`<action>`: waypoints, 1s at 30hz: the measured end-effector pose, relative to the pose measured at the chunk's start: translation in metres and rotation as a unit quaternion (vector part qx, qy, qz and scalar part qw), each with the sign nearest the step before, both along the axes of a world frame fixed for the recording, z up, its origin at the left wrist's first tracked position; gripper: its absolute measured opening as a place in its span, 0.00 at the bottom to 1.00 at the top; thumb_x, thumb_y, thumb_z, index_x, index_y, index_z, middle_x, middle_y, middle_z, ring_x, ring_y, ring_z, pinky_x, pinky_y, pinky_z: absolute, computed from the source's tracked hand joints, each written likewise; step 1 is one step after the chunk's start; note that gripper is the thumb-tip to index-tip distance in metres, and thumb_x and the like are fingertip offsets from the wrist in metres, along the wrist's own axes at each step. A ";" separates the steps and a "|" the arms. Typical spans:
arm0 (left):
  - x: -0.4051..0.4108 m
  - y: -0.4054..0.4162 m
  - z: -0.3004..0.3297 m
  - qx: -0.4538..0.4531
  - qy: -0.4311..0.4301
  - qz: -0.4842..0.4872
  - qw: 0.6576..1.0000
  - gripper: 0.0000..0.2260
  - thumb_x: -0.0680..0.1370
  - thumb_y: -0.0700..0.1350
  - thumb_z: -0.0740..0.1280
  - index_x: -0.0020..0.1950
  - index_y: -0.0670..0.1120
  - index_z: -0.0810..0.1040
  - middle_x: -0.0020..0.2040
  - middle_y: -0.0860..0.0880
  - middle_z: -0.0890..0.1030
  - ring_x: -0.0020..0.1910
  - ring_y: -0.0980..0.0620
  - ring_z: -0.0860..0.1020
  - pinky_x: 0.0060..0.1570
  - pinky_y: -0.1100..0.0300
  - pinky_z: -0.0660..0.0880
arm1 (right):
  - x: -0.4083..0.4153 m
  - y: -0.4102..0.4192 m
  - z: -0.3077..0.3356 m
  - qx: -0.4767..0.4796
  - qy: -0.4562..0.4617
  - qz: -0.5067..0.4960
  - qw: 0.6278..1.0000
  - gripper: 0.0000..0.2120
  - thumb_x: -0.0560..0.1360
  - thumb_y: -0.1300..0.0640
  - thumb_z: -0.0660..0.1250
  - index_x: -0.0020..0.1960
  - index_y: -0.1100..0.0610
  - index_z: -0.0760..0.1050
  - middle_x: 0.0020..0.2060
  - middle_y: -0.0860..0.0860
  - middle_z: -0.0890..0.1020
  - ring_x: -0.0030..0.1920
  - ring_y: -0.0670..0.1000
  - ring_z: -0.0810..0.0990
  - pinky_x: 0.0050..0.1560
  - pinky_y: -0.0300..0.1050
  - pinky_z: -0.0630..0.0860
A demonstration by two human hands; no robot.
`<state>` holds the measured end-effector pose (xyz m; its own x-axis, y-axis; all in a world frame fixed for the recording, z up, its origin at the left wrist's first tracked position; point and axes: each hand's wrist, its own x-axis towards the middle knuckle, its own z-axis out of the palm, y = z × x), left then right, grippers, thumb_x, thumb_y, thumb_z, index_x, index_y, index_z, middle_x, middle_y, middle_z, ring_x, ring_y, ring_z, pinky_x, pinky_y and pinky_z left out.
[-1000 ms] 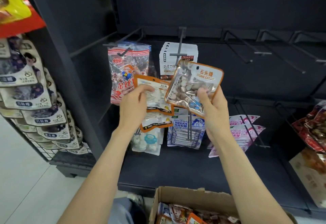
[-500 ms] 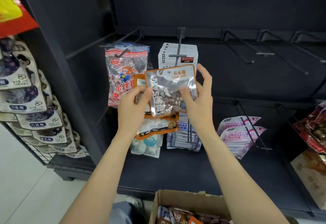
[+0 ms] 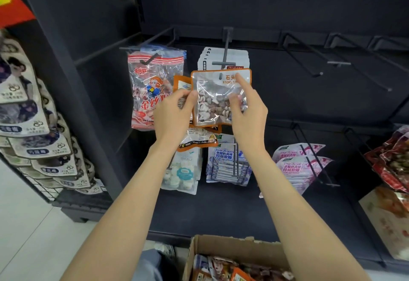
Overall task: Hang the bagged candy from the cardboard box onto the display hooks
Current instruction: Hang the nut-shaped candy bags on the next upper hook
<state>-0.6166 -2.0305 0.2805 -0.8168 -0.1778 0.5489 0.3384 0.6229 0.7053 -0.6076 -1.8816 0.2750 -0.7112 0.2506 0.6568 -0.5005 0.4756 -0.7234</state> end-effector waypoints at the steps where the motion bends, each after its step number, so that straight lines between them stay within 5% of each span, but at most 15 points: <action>1: -0.003 0.001 0.003 -0.004 -0.006 -0.001 1.000 0.15 0.80 0.55 0.61 0.56 0.48 0.81 0.48 0.56 0.82 0.40 0.58 0.76 0.38 0.73 0.66 | -0.007 0.000 0.001 0.008 -0.004 -0.013 1.000 0.20 0.79 0.64 0.62 0.70 0.57 0.70 0.56 0.59 0.79 0.55 0.49 0.71 0.47 0.21 0.66; 7: -0.014 -0.003 0.014 -0.012 -0.055 -0.012 0.998 0.11 0.79 0.53 0.63 0.55 0.50 0.81 0.51 0.54 0.83 0.30 0.56 0.75 0.38 0.61 0.72 | -0.046 0.005 0.008 0.032 -0.021 -0.054 0.998 0.19 0.80 0.62 0.62 0.71 0.59 0.69 0.56 0.59 0.78 0.54 0.54 0.77 0.52 0.26 0.66; 10: -0.002 -0.018 0.007 0.005 -0.082 -0.016 0.996 0.06 0.78 0.48 0.66 0.51 0.52 0.81 0.52 0.60 0.79 0.47 0.63 0.75 0.47 0.70 0.68 | -0.054 0.009 0.006 0.081 -0.015 -0.081 0.993 0.19 0.80 0.60 0.61 0.70 0.56 0.69 0.55 0.55 0.75 0.47 0.48 0.74 0.45 0.31 0.69; 12: 0.012 -0.028 0.002 0.025 -0.099 -0.026 0.994 0.06 0.77 0.44 0.66 0.50 0.53 0.81 0.51 0.62 0.77 0.53 0.64 0.72 0.47 0.76 0.64 | -0.048 0.010 -0.004 0.130 -0.005 -0.138 0.982 0.19 0.79 0.58 0.62 0.69 0.55 0.70 0.59 0.56 0.73 0.54 0.52 0.73 0.52 0.42 0.72; 15: 0.032 -0.036 -0.006 0.084 -0.105 -0.045 0.990 0.09 0.78 0.41 0.65 0.51 0.54 0.79 0.52 0.62 0.76 0.58 0.59 0.73 0.57 0.66 0.70 | -0.014 0.007 -0.023 0.158 0.056 -0.210 0.963 0.17 0.77 0.57 0.63 0.66 0.58 0.73 0.63 0.58 0.73 0.60 0.57 0.71 0.59 0.47 0.67; 18: 0.040 -0.029 -0.013 0.102 -0.096 -0.021 0.990 0.08 0.78 0.42 0.65 0.51 0.56 0.79 0.49 0.64 0.75 0.57 0.57 0.74 0.61 0.53 0.72 | 0.032 -0.008 -0.040 0.240 0.081 -0.027 0.967 0.15 0.75 0.61 0.65 0.62 0.59 0.75 0.57 0.55 0.77 0.56 0.55 0.73 0.58 0.49 0.70; 23: 0.045 -0.010 -0.013 0.037 -0.102 -0.054 0.993 0.09 0.78 0.42 0.62 0.53 0.54 0.78 0.54 0.58 0.79 0.56 0.57 0.74 0.57 0.60 0.71 | 0.058 -0.030 -0.050 0.332 -0.022 0.078 0.940 0.30 0.71 0.64 0.67 0.72 0.60 0.65 0.69 0.58 0.70 0.69 0.56 0.66 0.68 0.46 0.64; 25: 0.049 -0.008 -0.012 0.011 -0.091 -0.067 0.993 0.09 0.79 0.43 0.61 0.52 0.56 0.77 0.52 0.60 0.78 0.55 0.61 0.74 0.54 0.66 0.68 | 0.057 -0.025 -0.046 0.329 -0.047 0.069 0.941 0.30 0.73 0.61 0.69 0.73 0.59 0.65 0.69 0.55 0.71 0.69 0.54 0.68 0.65 0.45 0.69; 30: 0.059 -0.008 -0.014 0.026 -0.084 -0.115 0.989 0.13 0.82 0.45 0.56 0.61 0.59 0.72 0.54 0.67 0.75 0.51 0.71 0.72 0.53 0.71 0.67 | 0.056 -0.018 -0.040 0.356 0.033 0.028 0.934 0.27 0.66 0.63 0.75 0.64 0.59 0.75 0.57 0.54 0.81 0.51 0.56 0.82 0.38 0.48 0.80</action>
<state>-0.5573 -2.0387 0.2668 -0.9181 -0.0013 0.3964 0.3416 0.5046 0.7929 -0.5520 -1.8993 0.2347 -0.6619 -0.3020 0.6861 -0.5713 0.7957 -0.2009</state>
